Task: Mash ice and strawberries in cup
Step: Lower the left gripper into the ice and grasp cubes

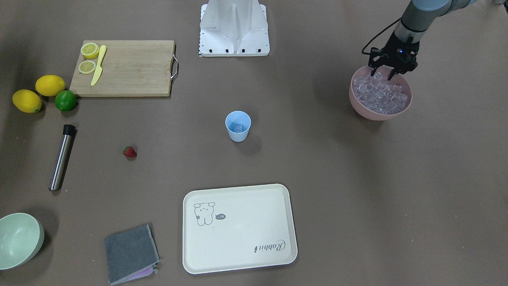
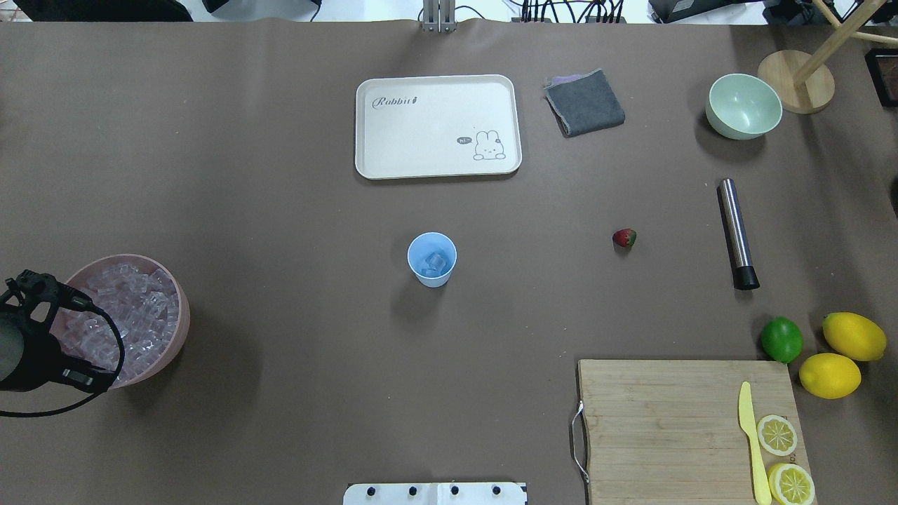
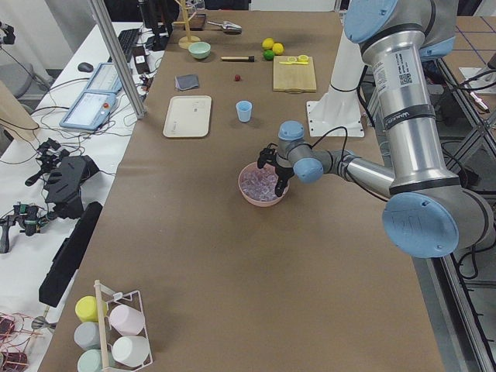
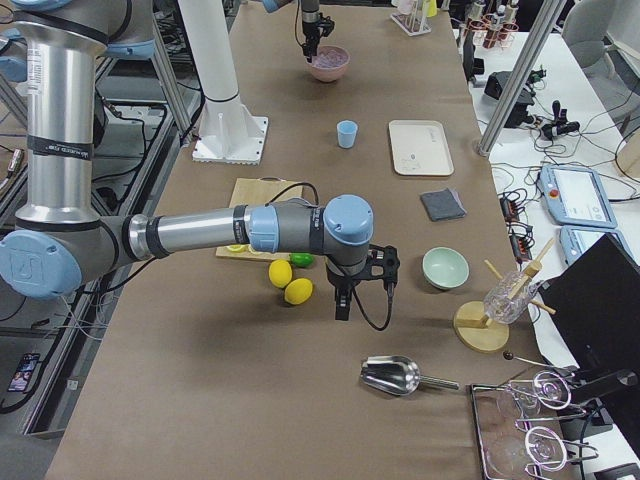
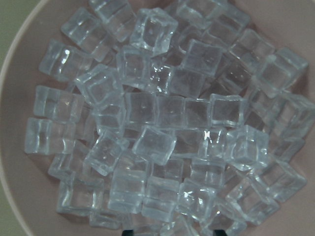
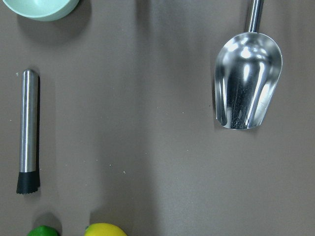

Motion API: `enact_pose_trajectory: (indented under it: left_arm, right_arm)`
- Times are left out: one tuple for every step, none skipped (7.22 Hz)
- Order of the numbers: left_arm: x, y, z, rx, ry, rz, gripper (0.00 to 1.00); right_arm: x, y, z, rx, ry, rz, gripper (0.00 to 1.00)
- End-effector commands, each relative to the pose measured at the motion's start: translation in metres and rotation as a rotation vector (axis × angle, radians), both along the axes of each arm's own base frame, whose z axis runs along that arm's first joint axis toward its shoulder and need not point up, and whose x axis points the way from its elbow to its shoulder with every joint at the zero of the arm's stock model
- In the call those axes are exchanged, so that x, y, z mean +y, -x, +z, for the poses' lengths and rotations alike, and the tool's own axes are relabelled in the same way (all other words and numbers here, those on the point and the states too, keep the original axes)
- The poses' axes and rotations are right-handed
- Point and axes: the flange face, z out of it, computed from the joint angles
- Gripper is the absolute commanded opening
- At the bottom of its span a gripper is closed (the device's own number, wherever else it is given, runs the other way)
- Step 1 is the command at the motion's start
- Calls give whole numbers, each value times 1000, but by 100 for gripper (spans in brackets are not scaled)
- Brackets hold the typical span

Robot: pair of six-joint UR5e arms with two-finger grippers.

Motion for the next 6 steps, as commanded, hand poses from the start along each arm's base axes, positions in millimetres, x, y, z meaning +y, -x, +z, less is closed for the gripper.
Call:
enact_pose_trajectory:
  left_arm:
    - [1,0,0,-1,0,2,57]
    - [0,-1,-1,2,-1,2,47]
    - [0,-1,-1,2,-4,5,33]
    - [0,-1,-1,2,-6,7,23]
    - [0,-1,-2,4,-8,7,18]
    - [0,0,-6,10,-11,6,10]
  right_arm:
    - [-1,0,-1,0,-3,1,100]
    - [-1,0,-1,0,-4,-1,100]
    - [-1,0,-2,0,-3,0,100]
    - [-1,0,-2,0,-3,2,100]
    - [-1,0,-2,0,-3,2,100]
    - [-2,0,-2,0,-5,2,100]
